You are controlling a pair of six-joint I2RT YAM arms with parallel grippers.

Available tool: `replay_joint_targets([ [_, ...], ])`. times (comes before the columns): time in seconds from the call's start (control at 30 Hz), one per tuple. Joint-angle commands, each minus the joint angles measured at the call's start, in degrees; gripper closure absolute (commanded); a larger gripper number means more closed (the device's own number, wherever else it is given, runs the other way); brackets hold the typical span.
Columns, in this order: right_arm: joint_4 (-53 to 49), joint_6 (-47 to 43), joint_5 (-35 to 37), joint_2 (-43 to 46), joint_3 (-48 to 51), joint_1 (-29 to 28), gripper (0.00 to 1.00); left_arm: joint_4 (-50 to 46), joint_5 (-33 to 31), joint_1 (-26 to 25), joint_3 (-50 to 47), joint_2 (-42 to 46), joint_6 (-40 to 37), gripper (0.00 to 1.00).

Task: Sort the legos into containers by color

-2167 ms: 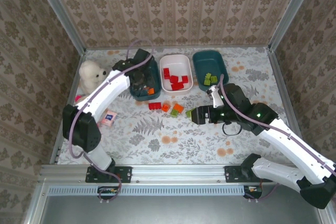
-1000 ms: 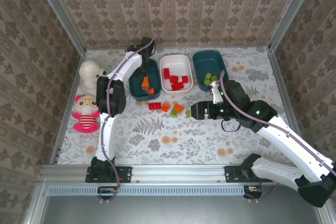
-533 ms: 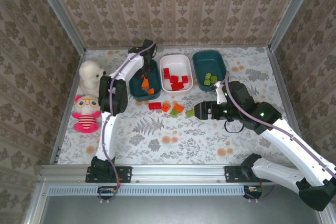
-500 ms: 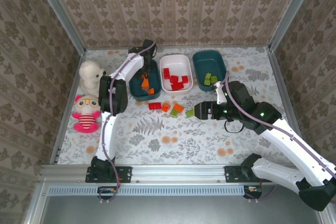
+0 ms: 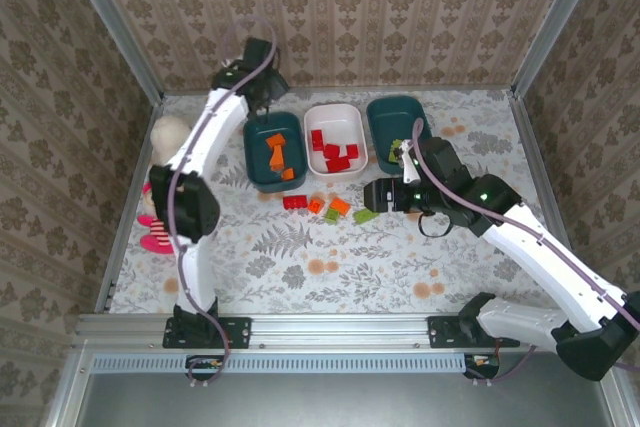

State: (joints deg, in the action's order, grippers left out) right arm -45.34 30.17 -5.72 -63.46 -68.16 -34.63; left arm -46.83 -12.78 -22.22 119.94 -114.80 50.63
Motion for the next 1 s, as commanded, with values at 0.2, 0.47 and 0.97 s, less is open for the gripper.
replay_joint_targets([
  [0.2,-5.0,1.9,11.7,-6.3,-8.8,0.1,0.16,9.1,10.2,-1.2,-25.2,27.6,-14.0,0.24],
  [0.47,-11.1,15.4,18.8,-13.6,-10.1,-0.8,0.23,10.0,11.1,-7.4,-52.5,47.3,-9.8,0.27],
  [0.97,-8.4,43.1,14.0,-40.1,-11.9,-3.2,0.26,8.1,11.2,-15.4,-71.9,67.2,-6.4,0.29],
])
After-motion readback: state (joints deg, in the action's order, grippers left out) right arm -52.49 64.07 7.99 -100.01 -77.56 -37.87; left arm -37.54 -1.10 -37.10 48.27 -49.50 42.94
